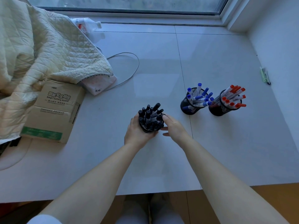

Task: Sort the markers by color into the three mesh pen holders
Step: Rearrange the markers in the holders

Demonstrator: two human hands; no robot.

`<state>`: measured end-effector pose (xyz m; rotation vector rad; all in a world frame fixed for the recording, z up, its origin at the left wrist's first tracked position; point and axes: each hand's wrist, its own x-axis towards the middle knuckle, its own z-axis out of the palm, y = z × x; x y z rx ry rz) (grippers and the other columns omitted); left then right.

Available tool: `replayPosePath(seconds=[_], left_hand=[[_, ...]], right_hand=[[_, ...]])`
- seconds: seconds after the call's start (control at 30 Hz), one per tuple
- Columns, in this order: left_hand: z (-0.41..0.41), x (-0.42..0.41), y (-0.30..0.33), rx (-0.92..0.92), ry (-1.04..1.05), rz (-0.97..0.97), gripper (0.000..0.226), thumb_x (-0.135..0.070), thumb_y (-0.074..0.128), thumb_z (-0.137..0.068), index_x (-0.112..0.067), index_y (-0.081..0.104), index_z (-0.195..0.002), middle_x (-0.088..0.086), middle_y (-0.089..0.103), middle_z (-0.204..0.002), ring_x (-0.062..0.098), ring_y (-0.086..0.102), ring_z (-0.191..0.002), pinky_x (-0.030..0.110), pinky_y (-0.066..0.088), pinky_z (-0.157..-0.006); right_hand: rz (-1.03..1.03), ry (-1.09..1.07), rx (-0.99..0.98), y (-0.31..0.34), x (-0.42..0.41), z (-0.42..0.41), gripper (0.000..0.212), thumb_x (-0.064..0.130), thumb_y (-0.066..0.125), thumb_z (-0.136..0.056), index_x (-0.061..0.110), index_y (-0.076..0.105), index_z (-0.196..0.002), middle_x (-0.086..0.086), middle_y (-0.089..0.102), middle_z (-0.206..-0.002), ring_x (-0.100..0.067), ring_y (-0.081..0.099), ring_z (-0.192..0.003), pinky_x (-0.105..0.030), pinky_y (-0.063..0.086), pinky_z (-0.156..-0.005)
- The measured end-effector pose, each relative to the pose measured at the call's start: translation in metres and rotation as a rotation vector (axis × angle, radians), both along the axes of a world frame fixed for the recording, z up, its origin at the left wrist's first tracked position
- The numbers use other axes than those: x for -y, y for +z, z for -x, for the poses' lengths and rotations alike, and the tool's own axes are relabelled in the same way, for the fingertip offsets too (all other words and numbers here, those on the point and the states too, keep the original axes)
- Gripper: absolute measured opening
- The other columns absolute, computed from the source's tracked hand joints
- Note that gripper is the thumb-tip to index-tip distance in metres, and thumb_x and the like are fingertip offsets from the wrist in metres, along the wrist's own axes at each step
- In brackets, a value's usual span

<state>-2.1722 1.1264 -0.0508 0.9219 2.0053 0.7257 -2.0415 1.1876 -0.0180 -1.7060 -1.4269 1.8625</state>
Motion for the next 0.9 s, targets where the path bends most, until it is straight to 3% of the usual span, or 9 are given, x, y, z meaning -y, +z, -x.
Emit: replayPosePath(seconds=[0.17, 0.27, 0.37, 0.43, 0.53, 0.7, 0.8, 0.9], left_hand=[[0.015, -0.004, -0.004, 0.002, 0.033, -0.048, 0.072, -0.048, 0.081, -0.050, -0.042, 0.041, -0.110, -0.014, 0.056, -0.114, 0.012, 0.056, -0.109, 0.042, 0.052, -0.085], [0.019, -0.006, -0.005, -0.004, 0.034, -0.011, 0.076, -0.053, 0.080, -0.051, -0.044, 0.036, -0.113, -0.018, 0.057, -0.116, 0.010, 0.056, -0.110, 0.041, 0.050, -0.088], [0.022, -0.008, -0.003, -0.053, 0.019, 0.046, 0.077, -0.062, 0.073, -0.050, -0.045, 0.033, -0.114, -0.022, 0.056, -0.117, 0.012, 0.056, -0.112, 0.037, 0.048, -0.088], [0.026, -0.009, 0.000, -0.083, 0.011, 0.071, 0.075, -0.065, 0.069, -0.049, -0.049, 0.033, -0.112, -0.023, 0.057, -0.114, 0.015, 0.056, -0.110, 0.033, 0.047, -0.081], [0.031, -0.009, 0.004, -0.130, 0.019, 0.088, 0.074, -0.066, 0.067, -0.049, -0.050, 0.032, -0.112, -0.020, 0.058, -0.112, 0.019, 0.054, -0.110, 0.032, 0.044, -0.076], [0.035, -0.013, 0.007, -0.141, 0.062, 0.094, 0.074, -0.063, 0.069, -0.051, -0.047, 0.034, -0.115, -0.017, 0.058, -0.114, 0.021, 0.052, -0.112, 0.033, 0.043, -0.078], [0.037, -0.015, 0.008, -0.081, 0.077, 0.086, 0.074, -0.058, 0.073, -0.053, -0.046, 0.036, -0.116, -0.015, 0.057, -0.119, 0.018, 0.054, -0.112, 0.034, 0.046, -0.083], [0.035, -0.016, 0.011, -0.042, 0.090, 0.110, 0.080, -0.057, 0.073, -0.052, -0.044, 0.034, -0.121, -0.013, 0.054, -0.123, 0.017, 0.054, -0.113, 0.037, 0.047, -0.088]], right_hand=[[0.033, 0.103, -0.032, 0.003, -0.003, 0.012, 0.038, 0.035, 0.032, -0.099, 0.028, 0.042, -0.135, 0.007, 0.052, -0.119, -0.016, 0.057, -0.102, -0.029, 0.045, -0.083], [-0.070, 0.122, 0.036, 0.003, -0.008, 0.009, 0.037, 0.037, 0.036, -0.097, 0.023, 0.050, -0.130, 0.004, 0.056, -0.124, -0.013, 0.055, -0.106, -0.027, 0.044, -0.090], [-0.404, 0.061, 0.249, 0.006, -0.021, -0.008, 0.032, 0.026, 0.049, -0.092, 0.016, 0.056, -0.122, -0.002, 0.060, -0.119, -0.014, 0.054, -0.104, -0.029, 0.043, -0.090], [-0.697, 0.035, 0.439, 0.009, -0.034, -0.023, 0.032, 0.016, 0.056, -0.085, 0.010, 0.057, -0.117, -0.007, 0.060, -0.114, -0.023, 0.051, -0.107, -0.032, 0.039, -0.090], [-0.968, 0.016, 0.698, 0.012, -0.059, -0.044, 0.044, 0.017, 0.066, -0.075, 0.007, 0.055, -0.116, -0.013, 0.055, -0.119, -0.035, 0.045, -0.112, -0.039, 0.035, -0.092], [-0.793, 0.299, 0.966, 0.012, -0.102, -0.064, 0.081, 0.053, 0.065, -0.071, 0.021, 0.033, -0.138, -0.008, 0.034, -0.143, -0.029, 0.024, -0.135, -0.043, 0.022, -0.110], [-0.674, 0.435, 1.009, 0.011, -0.120, -0.067, 0.091, 0.065, 0.061, -0.069, 0.032, 0.020, -0.143, -0.005, 0.025, -0.149, -0.031, 0.026, -0.134, -0.047, 0.030, -0.104], [-0.550, 0.523, 1.001, 0.008, -0.128, -0.071, 0.090, 0.063, 0.061, -0.069, 0.035, 0.018, -0.142, -0.004, 0.023, -0.148, -0.036, 0.030, -0.126, -0.044, 0.038, -0.095]])
